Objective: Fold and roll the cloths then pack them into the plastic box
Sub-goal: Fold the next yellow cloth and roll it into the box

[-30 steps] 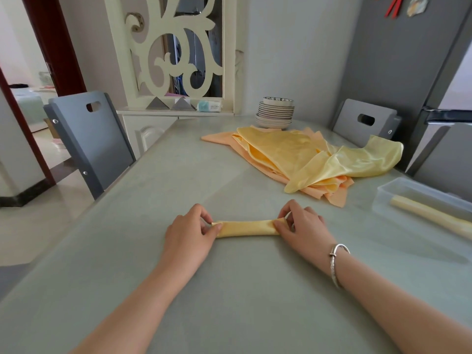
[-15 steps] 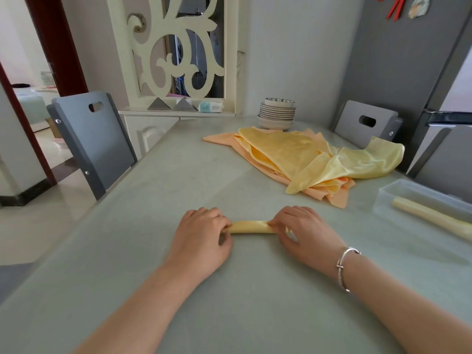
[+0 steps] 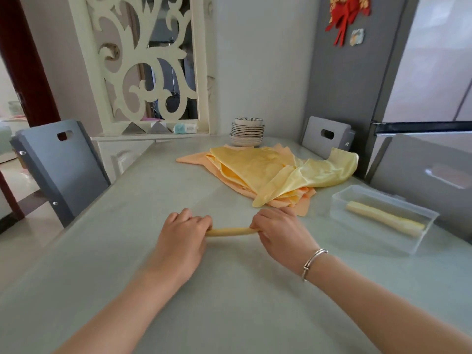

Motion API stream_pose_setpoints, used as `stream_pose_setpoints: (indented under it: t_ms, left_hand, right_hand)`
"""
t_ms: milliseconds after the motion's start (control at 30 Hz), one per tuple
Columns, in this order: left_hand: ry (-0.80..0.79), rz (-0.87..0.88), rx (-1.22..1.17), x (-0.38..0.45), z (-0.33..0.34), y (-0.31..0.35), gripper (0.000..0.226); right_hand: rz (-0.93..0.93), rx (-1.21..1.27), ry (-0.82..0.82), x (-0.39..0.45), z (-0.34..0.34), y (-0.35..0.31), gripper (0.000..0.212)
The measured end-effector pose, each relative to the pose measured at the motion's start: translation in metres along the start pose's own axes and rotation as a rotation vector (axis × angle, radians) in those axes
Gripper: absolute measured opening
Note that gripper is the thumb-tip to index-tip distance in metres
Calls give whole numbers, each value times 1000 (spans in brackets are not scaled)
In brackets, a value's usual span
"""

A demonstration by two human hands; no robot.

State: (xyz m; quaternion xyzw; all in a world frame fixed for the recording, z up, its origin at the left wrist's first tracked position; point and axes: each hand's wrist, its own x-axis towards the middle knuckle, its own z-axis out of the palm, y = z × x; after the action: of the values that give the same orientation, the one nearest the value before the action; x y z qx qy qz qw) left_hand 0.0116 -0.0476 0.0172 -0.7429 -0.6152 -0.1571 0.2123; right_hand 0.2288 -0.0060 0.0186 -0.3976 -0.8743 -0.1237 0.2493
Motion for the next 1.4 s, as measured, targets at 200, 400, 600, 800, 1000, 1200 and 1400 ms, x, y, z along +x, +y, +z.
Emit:
stream_pose_setpoints:
  t_ms: [200, 400, 600, 800, 1000, 1200, 1400]
  left_hand:
    - [130, -12, -266, 71, -14, 84, 12]
    - [73, 106, -466, 152, -6, 185, 20]
    - [-251, 362, -557, 203, 20, 235, 31]
    - [-475, 655, -338, 225, 41, 237, 62]
    - [-574, 791, -281, 231, 61, 243, 85]
    - [-428, 845, -155, 232, 56, 247, 112]
    - [-573, 523, -246, 223, 42, 254, 101]
  right_hand:
    - [206, 10, 65, -39, -68, 80, 21]
    - [415, 28, 101, -87, -112, 172, 21]
    - [404, -52, -224, -103, -137, 235, 20]
    - [344, -42, -581, -83, -133, 247, 21]
    - [288, -31, -858, -62, -121, 250, 14]
    - [266, -77, -984, -55, -113, 248, 21]
    - [375, -10, -1081, -53, -112, 249, 17]
